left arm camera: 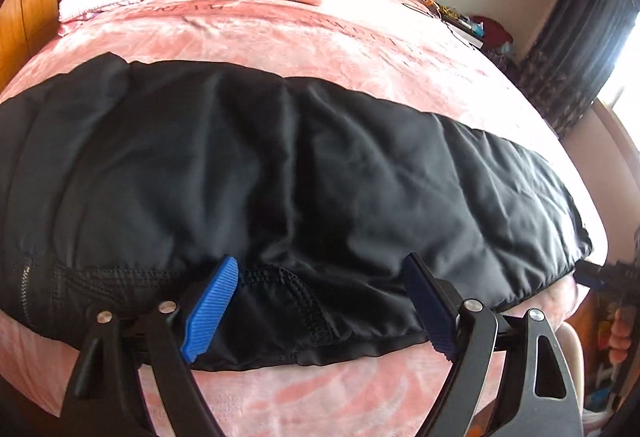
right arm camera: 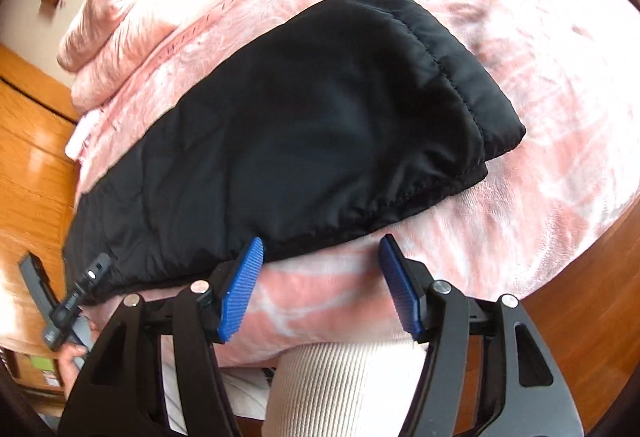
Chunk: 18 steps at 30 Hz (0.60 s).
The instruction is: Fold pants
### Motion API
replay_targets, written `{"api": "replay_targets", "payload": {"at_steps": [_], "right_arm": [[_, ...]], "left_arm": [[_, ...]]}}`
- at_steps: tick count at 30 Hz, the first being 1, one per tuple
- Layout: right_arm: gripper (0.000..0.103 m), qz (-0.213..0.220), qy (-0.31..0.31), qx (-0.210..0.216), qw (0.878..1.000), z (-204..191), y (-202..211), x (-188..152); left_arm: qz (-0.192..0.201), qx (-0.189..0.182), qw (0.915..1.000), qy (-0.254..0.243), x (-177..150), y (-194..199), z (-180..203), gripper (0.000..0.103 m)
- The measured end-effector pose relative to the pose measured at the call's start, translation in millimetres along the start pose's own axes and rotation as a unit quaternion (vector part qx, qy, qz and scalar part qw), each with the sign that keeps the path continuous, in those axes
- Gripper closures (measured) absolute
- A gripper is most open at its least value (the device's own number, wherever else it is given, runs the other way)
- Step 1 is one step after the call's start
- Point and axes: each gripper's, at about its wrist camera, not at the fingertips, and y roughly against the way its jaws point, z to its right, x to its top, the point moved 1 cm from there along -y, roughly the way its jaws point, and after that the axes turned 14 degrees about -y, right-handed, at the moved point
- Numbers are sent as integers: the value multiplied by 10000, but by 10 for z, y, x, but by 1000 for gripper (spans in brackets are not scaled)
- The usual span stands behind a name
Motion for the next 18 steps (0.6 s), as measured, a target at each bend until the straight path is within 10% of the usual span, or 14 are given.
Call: {"api": "replay_targets", "payload": {"at_steps": [7, 11, 18], "right_arm": [[38, 48, -1275, 849, 9882, 393, -141, 278], [84, 172, -1260, 1093, 9859, 336, -128, 338], [96, 889, -422, 1395, 9853, -50, 558, 468]], "left_arm": [[-17, -54, 10000, -49, -53, -22, 3, 17], [-35, -109, 9999, -73, -53, -47, -33, 17], [165, 68, 9996, -231, 31, 196, 19, 12]]}}
